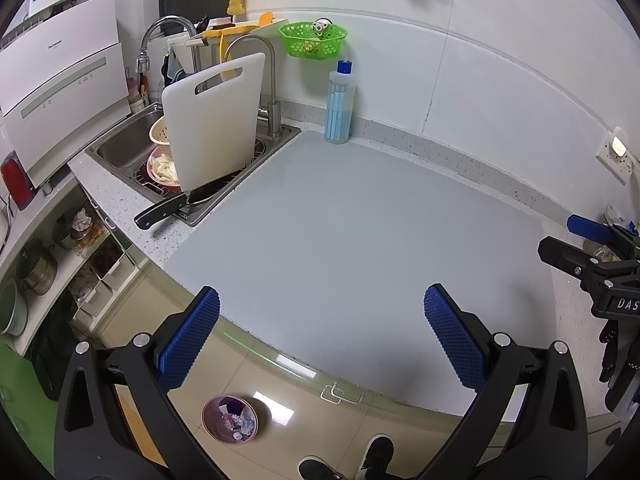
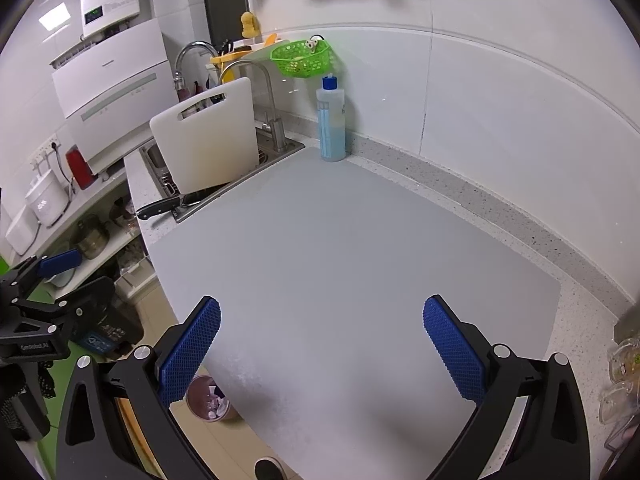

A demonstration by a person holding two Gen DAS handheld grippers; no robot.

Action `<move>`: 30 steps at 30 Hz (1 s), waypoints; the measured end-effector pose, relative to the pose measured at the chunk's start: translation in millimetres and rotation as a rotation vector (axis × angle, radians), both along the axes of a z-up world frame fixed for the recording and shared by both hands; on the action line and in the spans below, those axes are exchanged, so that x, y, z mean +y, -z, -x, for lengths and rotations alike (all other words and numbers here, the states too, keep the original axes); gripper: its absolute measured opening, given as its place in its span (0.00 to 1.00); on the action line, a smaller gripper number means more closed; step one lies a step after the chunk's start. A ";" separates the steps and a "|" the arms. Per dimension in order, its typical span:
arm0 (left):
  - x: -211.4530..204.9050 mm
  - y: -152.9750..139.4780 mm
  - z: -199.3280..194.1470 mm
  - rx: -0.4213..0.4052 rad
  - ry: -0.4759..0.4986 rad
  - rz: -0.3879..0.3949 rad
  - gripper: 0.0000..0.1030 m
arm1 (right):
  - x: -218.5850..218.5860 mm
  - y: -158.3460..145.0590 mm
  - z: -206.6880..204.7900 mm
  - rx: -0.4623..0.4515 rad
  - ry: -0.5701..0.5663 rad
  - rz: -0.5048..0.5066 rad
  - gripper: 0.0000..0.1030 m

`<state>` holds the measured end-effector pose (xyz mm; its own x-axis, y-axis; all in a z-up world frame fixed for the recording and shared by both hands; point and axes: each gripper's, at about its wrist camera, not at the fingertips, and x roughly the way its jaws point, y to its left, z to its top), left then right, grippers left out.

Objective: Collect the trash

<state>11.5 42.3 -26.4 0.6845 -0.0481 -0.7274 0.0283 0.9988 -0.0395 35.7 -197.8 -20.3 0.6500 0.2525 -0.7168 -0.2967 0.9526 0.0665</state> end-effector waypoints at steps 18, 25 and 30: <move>2.6 -8.5 4.4 -0.023 -0.010 -0.001 0.97 | 4.3 -2.0 -2.0 -0.005 -0.018 0.002 0.94; 3.4 -8.6 5.0 -0.021 -0.009 -0.002 0.97 | 4.5 -1.1 -2.6 -0.001 -0.023 0.002 0.94; 3.7 -8.9 4.9 -0.023 -0.009 -0.004 0.97 | 4.8 -1.1 -1.4 -0.002 -0.022 0.002 0.94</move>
